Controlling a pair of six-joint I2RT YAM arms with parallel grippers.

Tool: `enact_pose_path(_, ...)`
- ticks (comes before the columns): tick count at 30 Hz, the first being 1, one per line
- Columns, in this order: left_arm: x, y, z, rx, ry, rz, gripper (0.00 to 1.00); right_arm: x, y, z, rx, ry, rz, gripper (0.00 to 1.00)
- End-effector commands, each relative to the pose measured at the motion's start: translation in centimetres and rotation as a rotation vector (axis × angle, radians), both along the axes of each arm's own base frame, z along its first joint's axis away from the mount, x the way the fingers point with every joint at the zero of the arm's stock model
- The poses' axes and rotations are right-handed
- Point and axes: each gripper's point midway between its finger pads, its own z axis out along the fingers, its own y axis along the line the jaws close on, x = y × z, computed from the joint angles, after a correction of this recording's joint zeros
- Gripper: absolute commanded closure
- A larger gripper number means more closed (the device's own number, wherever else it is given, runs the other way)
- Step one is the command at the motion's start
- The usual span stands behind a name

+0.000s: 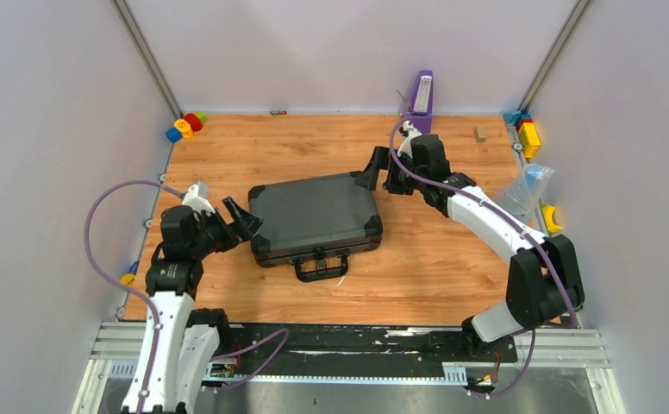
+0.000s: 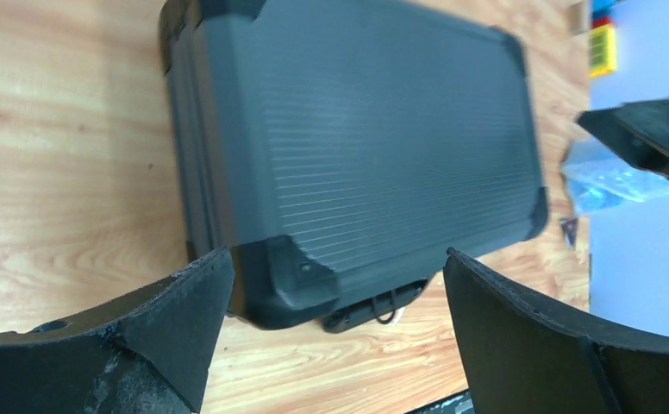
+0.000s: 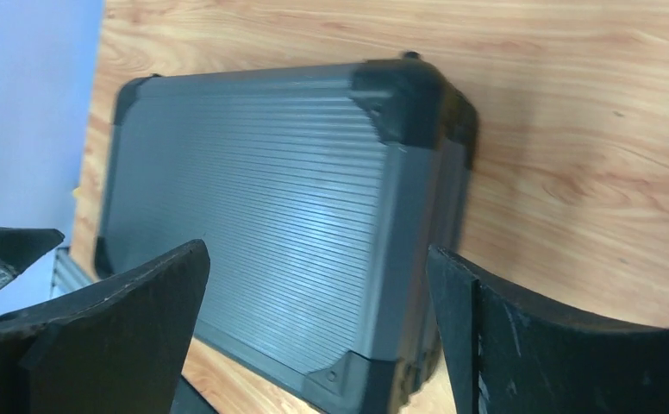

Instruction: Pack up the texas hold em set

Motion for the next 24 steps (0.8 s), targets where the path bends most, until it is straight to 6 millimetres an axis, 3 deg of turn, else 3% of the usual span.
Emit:
enact_pose_path(1,1.2,0.5,-1.3,0.01,0.035,0.026,0.0,-0.9,-2.7,-3.8,-0.107,0.071,-0.091,0.0)
enact_pose_path(5,2.4,2.0,-1.8,0.02,0.035,0.137,0.0,-5.8,0.0,-10.2,-0.021,0.358,0.061,0.0)
enact_pose_path(8,2.9,4.0,-2.9,0.048,0.08,0.25,0.0,-9.8,3.9,-13.0,-0.001,0.429,0.183,0.0)
enact_pose_path(12,4.0,6.4,-5.4,-0.052,0.139,0.334,0.0,-13.6,9.9,-13.7,-0.07,0.409,0.304,0.01)
enact_pose_path(16,4.6,7.3,-7.1,-0.116,0.145,0.338,0.0,-14.5,13.5,-12.7,-0.073,0.375,0.326,0.01)
enact_pose_path(19,4.6,7.0,-8.9,-0.116,0.198,0.3,0.0,-13.4,13.3,-12.3,-0.1,0.345,0.262,0.0)
enact_pose_path(24,4.2,6.1,-11.5,-0.137,0.277,0.237,0.05,-10.6,9.3,-11.1,-0.109,0.304,0.132,0.0)
